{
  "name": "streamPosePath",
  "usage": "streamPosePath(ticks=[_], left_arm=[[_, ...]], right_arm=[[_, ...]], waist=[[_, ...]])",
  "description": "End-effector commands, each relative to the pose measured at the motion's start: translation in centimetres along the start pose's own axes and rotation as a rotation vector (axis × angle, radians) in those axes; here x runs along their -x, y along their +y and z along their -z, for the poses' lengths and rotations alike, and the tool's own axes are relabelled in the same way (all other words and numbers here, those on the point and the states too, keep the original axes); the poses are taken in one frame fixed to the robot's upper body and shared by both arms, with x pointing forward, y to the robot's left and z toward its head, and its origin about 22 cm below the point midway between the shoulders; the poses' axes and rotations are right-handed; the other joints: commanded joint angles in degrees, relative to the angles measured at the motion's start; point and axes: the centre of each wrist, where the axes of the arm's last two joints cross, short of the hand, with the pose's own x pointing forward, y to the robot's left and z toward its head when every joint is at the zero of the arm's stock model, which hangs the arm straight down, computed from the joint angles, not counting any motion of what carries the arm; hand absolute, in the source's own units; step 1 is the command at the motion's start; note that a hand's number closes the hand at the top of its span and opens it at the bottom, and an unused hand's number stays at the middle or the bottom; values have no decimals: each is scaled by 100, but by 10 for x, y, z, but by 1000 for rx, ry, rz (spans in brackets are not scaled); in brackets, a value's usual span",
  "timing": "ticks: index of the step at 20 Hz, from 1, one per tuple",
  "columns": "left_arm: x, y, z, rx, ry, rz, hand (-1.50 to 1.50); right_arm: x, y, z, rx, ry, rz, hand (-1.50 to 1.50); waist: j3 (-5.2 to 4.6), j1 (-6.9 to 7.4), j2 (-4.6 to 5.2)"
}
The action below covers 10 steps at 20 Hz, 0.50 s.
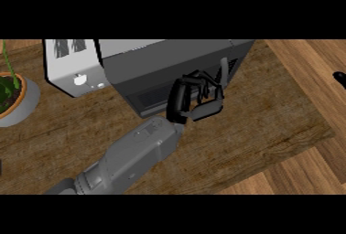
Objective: Pick up the milk, place it into the microwave and close the microwave
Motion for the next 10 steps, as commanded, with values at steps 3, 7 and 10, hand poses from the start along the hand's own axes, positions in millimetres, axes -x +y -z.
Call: streamPosePath(ticks=[3, 7, 10], left_arm=[[-3, 7, 20, -35, 27, 18, 150], [-2, 8, 20, -42, 26, 18, 150], [-4, 5, 21, -29, 22, 3, 150]], right_arm=[[-5, -2, 2, -17, 7, 9, -150], [-9, -5, 1, -23, 3, 8, -150], [-12, -8, 2, -33, 3, 8, -150]], waist=[[-15, -80, 84], [-4, -105, 83], [-3, -55, 100]])
